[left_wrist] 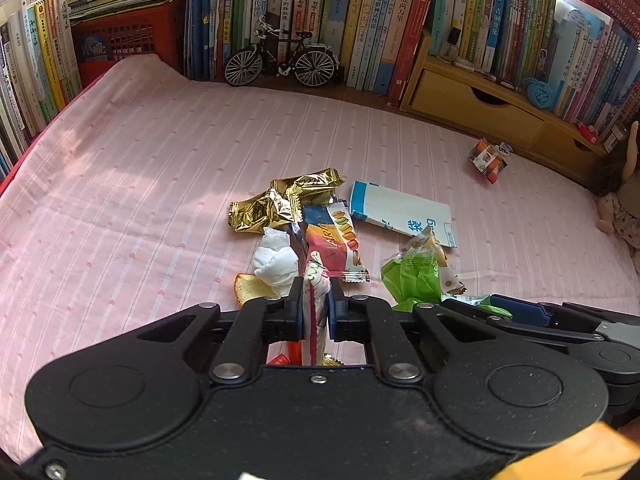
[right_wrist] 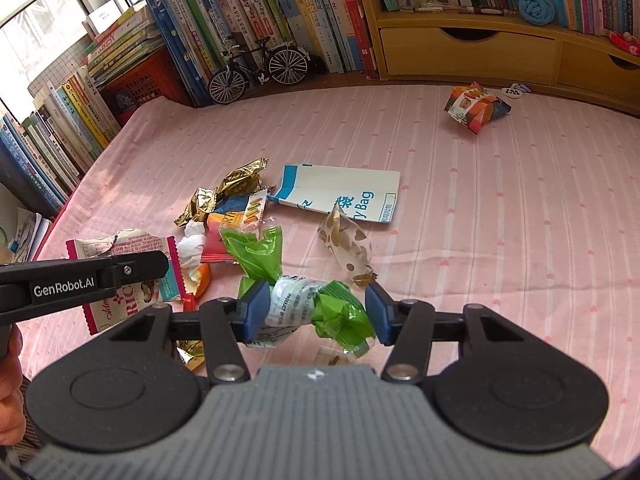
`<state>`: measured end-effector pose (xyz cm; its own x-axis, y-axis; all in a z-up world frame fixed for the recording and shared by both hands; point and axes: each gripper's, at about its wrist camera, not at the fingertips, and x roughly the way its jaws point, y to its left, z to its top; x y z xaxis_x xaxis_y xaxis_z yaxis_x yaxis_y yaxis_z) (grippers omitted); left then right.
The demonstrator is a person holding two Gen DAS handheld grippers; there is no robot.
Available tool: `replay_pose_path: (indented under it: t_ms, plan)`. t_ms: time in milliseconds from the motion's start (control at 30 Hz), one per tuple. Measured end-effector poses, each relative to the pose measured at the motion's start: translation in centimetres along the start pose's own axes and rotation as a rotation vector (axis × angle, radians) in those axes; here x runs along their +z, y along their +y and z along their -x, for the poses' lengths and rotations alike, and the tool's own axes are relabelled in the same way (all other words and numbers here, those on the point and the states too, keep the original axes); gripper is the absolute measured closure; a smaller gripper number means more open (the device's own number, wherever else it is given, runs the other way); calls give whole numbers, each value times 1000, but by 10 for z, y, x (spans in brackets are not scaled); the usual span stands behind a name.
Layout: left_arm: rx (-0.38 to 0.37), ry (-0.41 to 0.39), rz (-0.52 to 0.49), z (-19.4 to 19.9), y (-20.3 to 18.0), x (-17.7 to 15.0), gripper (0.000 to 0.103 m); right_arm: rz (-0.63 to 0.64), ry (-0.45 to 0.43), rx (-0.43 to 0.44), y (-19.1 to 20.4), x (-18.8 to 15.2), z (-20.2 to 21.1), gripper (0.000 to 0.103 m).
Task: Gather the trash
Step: 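Grasp the green-and-white bag with the right tool while the left grasps a red candy wrapper, then carry both held wrappers off the bed down to the trash bin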
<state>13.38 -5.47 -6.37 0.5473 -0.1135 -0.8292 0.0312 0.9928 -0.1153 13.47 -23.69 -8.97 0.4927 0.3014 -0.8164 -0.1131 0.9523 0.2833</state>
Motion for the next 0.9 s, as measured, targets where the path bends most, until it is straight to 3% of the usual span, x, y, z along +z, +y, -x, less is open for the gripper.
replay_pose_path:
  t_ms: [433, 900]
  plan:
    - [-4, 43, 44, 52, 37, -35, 93, -30, -96, -70, 28, -16, 44, 47]
    - [-35, -33, 24, 146, 91, -104, 93, 19, -117, -68, 111, -70, 98, 48]
